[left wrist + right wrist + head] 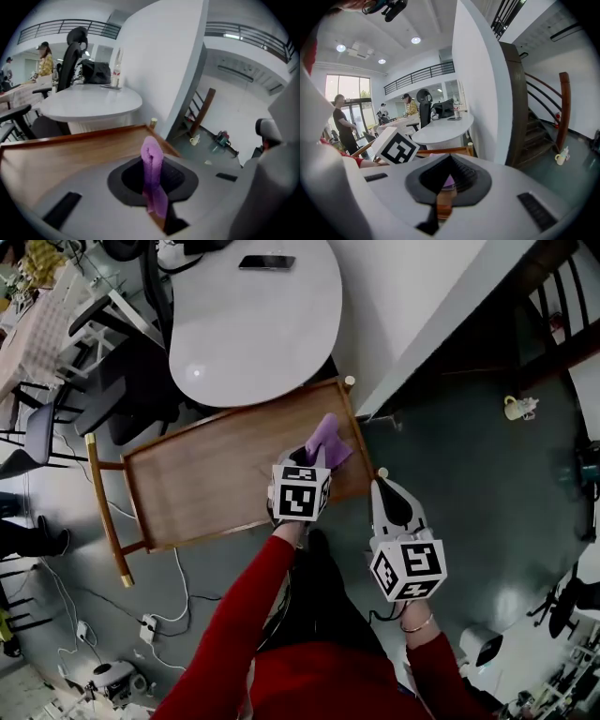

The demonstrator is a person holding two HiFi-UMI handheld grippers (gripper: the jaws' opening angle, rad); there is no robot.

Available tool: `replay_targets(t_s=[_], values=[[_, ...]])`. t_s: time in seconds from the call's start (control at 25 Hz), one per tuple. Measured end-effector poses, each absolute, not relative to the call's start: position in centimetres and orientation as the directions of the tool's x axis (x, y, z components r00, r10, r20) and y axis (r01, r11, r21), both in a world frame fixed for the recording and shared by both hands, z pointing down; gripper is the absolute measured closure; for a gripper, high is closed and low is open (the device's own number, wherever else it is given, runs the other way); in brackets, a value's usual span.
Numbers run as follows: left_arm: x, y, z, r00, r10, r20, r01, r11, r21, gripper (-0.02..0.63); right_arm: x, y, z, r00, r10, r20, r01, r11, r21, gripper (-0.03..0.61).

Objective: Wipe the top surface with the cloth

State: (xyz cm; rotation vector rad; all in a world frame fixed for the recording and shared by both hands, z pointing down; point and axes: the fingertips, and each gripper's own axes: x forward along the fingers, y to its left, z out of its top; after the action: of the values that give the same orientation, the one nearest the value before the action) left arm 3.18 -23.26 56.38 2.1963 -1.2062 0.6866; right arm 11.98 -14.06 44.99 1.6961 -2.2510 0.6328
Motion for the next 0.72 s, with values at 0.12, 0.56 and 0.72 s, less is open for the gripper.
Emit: replay_targets(t_s=[0.12,0.56,0.72], values=[[-3.5,-23.1,57.9,0.359,-0.625,0.693,-0.923,-0.348,0.164,0.563,9.7,-15.3,45.4,-0.356,-0.817,0.453,-0.934,0.298,-0.198,0.568],[-34.8,-15.0,57.3,-0.194,-0.657,0.728,-0.975,0.214,-0.067,0.563,-3.2,-15.9,46.0,-0.606,-0.647,0.463,-0.788,0.568,-0.238,0.567],[-38.6,-13.2,57.1,-0.291,-0.640,0.712,-0.947,0.297,-0.120,0.563,-4.1,-15.5,46.6,-0.621,-0.630,0.467,-0.774,0.588,-0.236,0.568]])
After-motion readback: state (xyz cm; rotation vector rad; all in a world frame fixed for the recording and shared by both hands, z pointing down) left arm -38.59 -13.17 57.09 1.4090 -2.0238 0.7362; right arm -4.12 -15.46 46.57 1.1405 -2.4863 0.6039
